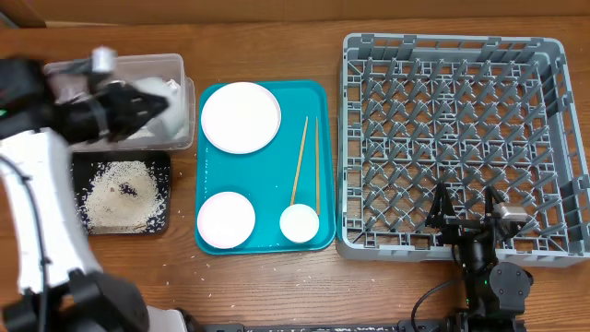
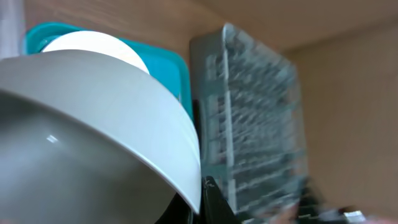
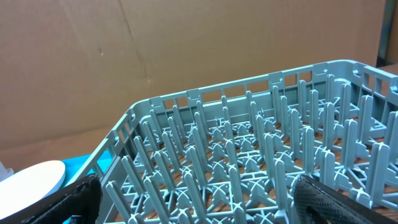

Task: Sort waste into correct bins and load items into the dishwasher
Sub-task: 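Return the emptied bowl to the teal tray with the left gripper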

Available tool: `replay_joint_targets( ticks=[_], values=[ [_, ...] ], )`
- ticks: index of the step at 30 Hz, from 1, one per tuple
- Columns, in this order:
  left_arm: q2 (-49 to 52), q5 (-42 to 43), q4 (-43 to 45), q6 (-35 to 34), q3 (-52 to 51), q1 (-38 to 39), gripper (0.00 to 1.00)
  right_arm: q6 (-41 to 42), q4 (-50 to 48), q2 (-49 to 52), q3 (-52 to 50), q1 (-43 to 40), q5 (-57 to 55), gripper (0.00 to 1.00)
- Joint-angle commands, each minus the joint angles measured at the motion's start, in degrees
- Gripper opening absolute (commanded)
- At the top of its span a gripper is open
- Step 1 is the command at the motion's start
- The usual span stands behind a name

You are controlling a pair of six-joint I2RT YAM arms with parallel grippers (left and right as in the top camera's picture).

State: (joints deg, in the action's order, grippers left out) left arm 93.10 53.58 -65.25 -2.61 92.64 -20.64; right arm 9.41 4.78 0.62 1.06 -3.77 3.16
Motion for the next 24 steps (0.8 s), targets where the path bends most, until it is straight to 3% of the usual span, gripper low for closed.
replay_joint_targets(
  ticks=[1,5,9,17,24],
  values=[
    [0.02,-27.15,0.90,-5.11,1.25,15.19,0.04,0.44,-0.24,-0.46,-0.59,-0.33,0.13,1.00],
    [4.39,-40.94,0.79,-6.56,1.25,27.06,0.04,0.44,-0.24,-0.46,-0.59,-0.33,0.13,1.00],
    [9.90,-47.82,0.57,-7.89,1.25,34.01,0.04,0.44,-0.24,-0.46,-0.59,-0.33,0.13,1.00],
    [20.41,-49.29,-1.51,-8.20,1.25,40.06,0.04,0.42,-0.24,-0.46,-0.59,-0.33,0.11,1.00],
    [21.97,-49.09,-4.68,-9.55,1.25,41.31,0.04,0.44,-0.24,-0.46,-0.59,-0.33,0.11,1.00]
  ],
)
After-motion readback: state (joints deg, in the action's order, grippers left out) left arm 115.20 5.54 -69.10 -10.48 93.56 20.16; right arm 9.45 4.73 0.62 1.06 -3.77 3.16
